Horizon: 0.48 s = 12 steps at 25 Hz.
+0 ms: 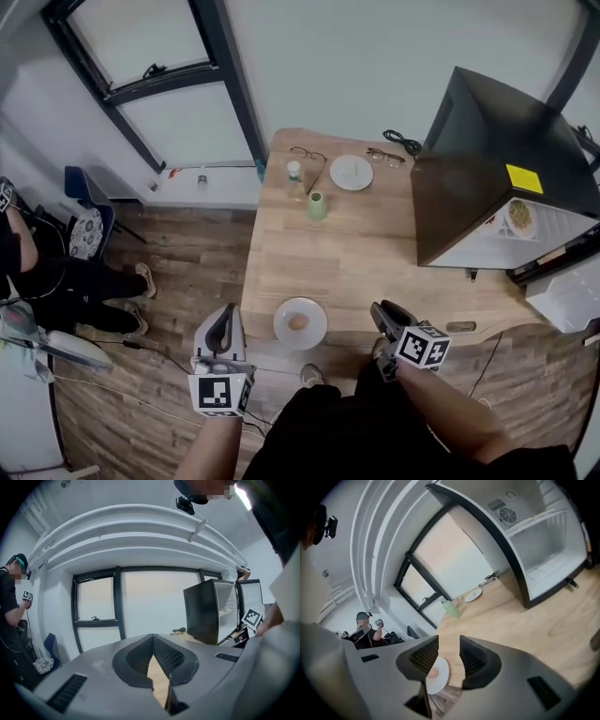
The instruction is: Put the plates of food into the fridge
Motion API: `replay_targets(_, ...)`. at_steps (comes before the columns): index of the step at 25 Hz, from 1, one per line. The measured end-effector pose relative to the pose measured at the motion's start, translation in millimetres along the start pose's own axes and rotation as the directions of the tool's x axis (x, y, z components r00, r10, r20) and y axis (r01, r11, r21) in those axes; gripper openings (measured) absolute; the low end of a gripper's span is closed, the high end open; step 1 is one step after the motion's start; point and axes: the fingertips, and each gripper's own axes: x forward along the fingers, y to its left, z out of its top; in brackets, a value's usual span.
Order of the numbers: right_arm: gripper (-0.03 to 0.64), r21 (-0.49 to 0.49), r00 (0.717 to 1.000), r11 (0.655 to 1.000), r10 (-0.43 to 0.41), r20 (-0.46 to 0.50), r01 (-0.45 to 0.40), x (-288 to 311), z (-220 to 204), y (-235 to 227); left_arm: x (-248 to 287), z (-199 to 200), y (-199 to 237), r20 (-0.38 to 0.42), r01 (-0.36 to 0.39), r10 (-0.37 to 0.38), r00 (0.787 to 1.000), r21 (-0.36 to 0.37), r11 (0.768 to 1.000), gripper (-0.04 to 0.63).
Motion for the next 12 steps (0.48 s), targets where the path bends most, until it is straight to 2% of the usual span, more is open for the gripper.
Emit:
replay_targets(5, 0.155, 0.156, 0.998, 0.988, 0.011, -0.06, -0.001, 23.4, -66.7, 15.0, -23.8, -17.6, 28.4, -0.036, 0.007, -0.006, 0.999, 0.027, 1.0, 0.003)
replay_targets(12, 0.155, 0.215, 0.986, 0.976, 0.048, -0.157, -0.013, 43.3, -141.8, 35.6, -45.6, -34.7, 54.5, -0.103, 0.006, 0.0, 0.995, 0.053, 0.999, 0.003)
